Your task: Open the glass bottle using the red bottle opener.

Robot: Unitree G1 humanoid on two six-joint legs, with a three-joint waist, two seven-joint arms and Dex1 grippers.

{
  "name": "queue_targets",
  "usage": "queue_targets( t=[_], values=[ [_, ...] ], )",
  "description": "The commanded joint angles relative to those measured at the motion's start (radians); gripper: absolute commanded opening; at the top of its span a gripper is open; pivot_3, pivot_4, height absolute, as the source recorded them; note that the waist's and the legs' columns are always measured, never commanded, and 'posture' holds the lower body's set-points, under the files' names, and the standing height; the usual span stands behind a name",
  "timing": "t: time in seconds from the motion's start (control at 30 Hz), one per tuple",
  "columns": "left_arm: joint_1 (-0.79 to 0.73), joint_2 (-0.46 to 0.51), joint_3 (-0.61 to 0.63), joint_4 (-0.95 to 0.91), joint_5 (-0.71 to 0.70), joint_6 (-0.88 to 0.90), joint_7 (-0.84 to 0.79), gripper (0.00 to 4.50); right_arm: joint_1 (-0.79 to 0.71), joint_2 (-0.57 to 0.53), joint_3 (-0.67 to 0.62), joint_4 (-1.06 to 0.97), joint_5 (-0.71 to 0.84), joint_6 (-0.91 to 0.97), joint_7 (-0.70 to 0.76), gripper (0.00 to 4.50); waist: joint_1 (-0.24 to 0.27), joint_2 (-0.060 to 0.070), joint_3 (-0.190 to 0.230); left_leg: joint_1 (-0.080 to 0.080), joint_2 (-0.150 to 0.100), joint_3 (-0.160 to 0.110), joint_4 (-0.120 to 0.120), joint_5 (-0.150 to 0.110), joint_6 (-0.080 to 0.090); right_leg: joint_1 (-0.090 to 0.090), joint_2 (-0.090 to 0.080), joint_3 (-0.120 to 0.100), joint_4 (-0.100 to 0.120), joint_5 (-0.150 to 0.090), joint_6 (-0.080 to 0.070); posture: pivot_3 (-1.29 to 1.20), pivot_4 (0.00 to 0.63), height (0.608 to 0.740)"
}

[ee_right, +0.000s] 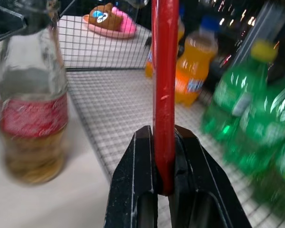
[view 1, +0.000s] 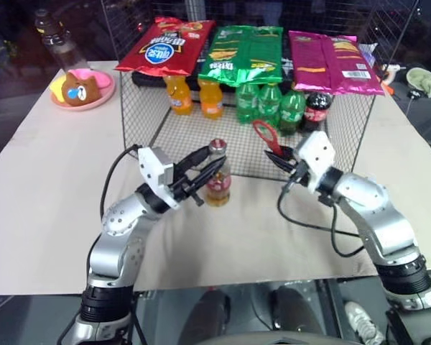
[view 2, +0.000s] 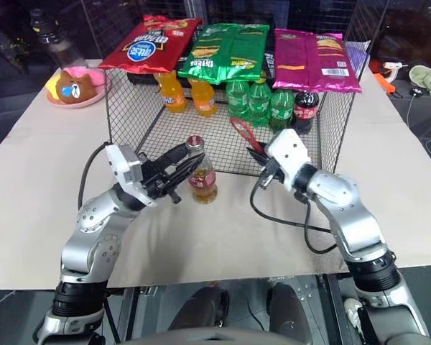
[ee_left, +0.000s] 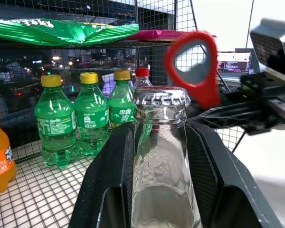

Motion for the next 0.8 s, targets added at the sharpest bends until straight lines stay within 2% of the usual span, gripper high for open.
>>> queue_targets(
  t=[0.03,0.43,0.8],
  values=[
    [0.028,0.015,-0.021,0.006,0.027,0.018,-0.001,1.09,-0.023,0.011,0.044,0.018,-0.111,-0.111,-0.036,0.0,0.002,0.0,0.0,0.0,0.0,0.0,0.0,0.0,0.0,0.0,0.0,0.0,0.0,0.0,0.0,0.0,0.15,0.74],
    [0.035,0.021,-0.013,-0.009,0.004,0.033,0.016,1.09,-0.048,0.111,0.159,0.161,-0.38,-0.398,-0.161,0.0,-0.002,0.001,-0.001,0.0,0.0,0.0,0.0,0.0,0.0,0.0,0.0,0.0,0.0,0.0,0.0,0.0,0.15,0.74],
    [0.027,0.021,-0.009,-0.006,-0.013,0.046,0.025,1.09,-0.041,0.155,0.186,0.328,-0.52,-0.609,-0.287,0.0,-0.003,0.001,-0.001,0.001,0.0,0.0,0.0,0.0,0.0,0.0,0.0,0.0,0.0,0.0,0.0,0.0,0.15,0.74]
  ],
)
